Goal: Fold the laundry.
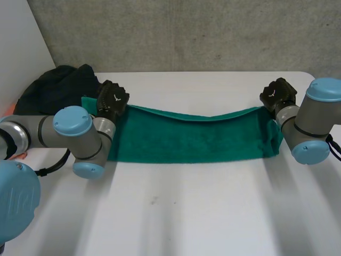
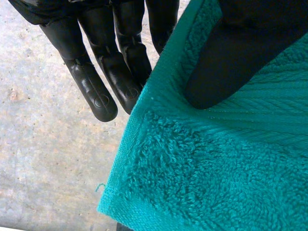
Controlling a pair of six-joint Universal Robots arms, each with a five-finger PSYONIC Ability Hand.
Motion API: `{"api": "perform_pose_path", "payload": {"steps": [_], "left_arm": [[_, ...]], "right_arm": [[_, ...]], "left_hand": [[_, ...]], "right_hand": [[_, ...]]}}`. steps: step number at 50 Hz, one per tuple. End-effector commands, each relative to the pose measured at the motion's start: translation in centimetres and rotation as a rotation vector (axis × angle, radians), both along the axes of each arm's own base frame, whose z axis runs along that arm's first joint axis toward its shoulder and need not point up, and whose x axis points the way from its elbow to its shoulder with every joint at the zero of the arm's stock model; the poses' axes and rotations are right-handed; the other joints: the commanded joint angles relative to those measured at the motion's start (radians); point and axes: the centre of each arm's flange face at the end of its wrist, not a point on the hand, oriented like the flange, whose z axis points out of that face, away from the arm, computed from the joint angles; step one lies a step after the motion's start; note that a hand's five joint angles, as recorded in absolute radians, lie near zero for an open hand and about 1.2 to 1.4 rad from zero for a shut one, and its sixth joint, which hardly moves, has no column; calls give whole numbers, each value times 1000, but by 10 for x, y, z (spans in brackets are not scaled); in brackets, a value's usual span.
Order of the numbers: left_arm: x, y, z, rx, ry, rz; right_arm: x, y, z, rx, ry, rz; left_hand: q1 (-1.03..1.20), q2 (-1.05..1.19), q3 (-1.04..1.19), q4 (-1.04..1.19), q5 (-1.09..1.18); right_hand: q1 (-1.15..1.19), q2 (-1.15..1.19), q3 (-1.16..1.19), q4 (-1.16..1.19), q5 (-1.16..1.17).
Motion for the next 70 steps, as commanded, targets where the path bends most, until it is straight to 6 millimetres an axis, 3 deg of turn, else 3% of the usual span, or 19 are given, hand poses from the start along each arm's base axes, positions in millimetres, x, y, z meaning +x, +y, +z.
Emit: {"api": "perform_pose_path", "payload": {"steps": [1,4,7,8,9,12,13,15,19,26,34,40,46,48,54,59,63,66,70], "left_arm": [[3,1,29,-39,47,1],[6,-9,68,-130,105,0],[3,-23,116,-267,195,-9],[-1,-26,149,-351,269,-28],[-2,-27,165,-390,308,-41],[1,-21,231,-531,471,-86],[4,-18,247,-559,513,-93],[16,-6,284,-614,622,-98],[31,6,305,-615,726,-111],[32,10,256,-447,669,-121],[26,19,155,-160,552,-112],[30,34,60,79,422,-42],[38,68,11,242,255,-2],[41,79,6,279,216,5],[55,126,28,363,92,9],[75,164,50,466,15,35],[90,193,62,605,-48,56],[95,203,66,697,-76,66],[89,186,72,635,-50,56]], "right_arm": [[1,1,24,-42,-25,5],[4,-3,45,-106,-46,19],[9,-19,103,-296,-133,21],[11,-23,122,-357,-169,25],[19,-23,160,-467,-257,50],[25,-17,210,-591,-399,85],[24,-10,239,-650,-484,94],[22,-3,260,-689,-553,102],[19,9,277,-688,-613,115],[16,14,225,-446,-556,71],[21,29,125,-140,-458,111],[24,46,51,81,-401,136],[17,63,24,179,-323,112],[8,73,19,259,-277,84],[-31,110,32,496,-154,-5],[-60,152,61,670,-87,-60],[-69,166,85,639,-61,-65],[-69,168,91,617,-49,-50],[-68,164,95,595,-56,-35]], "left_hand": [[240,194,199,193,236],[240,194,199,193,236],[240,194,199,193,236],[240,194,199,193,236],[240,194,199,193,236],[240,194,199,193,236],[240,194,199,193,236],[240,194,199,193,236],[240,194,199,193,236],[240,194,199,193,236],[240,194,199,193,236],[240,194,199,193,236],[240,194,199,193,236],[240,194,199,193,236],[240,194,199,193,236],[240,194,199,193,236],[240,194,199,193,236],[240,194,199,193,236],[240,194,199,193,236]], "right_hand": [[398,217,212,201,220],[398,217,212,201,220],[398,217,212,201,220],[398,217,212,201,220],[398,217,212,201,220],[398,217,212,201,220],[398,217,212,201,220],[398,217,212,201,220],[398,217,212,201,220],[398,217,212,201,220],[398,217,212,201,220],[398,217,212,201,220],[398,217,212,201,220],[398,217,212,201,220],[398,217,212,201,220],[398,217,212,201,220],[398,217,212,201,220],[398,217,212,201,220],[398,217,212,201,220]]}}
